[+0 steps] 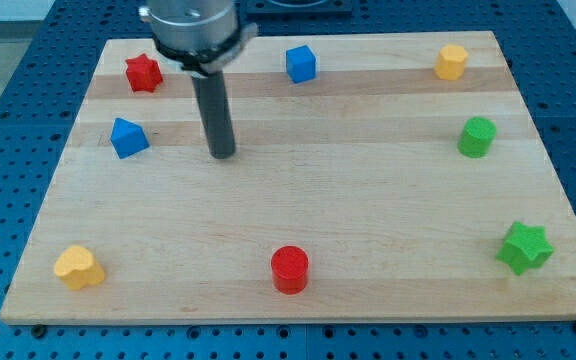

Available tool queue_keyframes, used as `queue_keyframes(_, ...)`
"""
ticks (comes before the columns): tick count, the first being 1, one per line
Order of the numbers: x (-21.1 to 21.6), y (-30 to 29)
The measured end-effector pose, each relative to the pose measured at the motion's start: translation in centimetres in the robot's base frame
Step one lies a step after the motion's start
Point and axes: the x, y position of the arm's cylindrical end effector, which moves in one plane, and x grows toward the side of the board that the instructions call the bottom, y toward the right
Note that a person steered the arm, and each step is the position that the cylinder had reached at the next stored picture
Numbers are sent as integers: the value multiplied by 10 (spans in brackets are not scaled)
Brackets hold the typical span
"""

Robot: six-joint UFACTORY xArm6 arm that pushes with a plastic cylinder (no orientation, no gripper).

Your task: Move the red star to the upwards

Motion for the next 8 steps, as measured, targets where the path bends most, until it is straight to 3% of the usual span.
queue_keyframes(3,-41,-22)
queue_keyframes(6,-73,-100)
queue_keyframes(8,-96,-115)
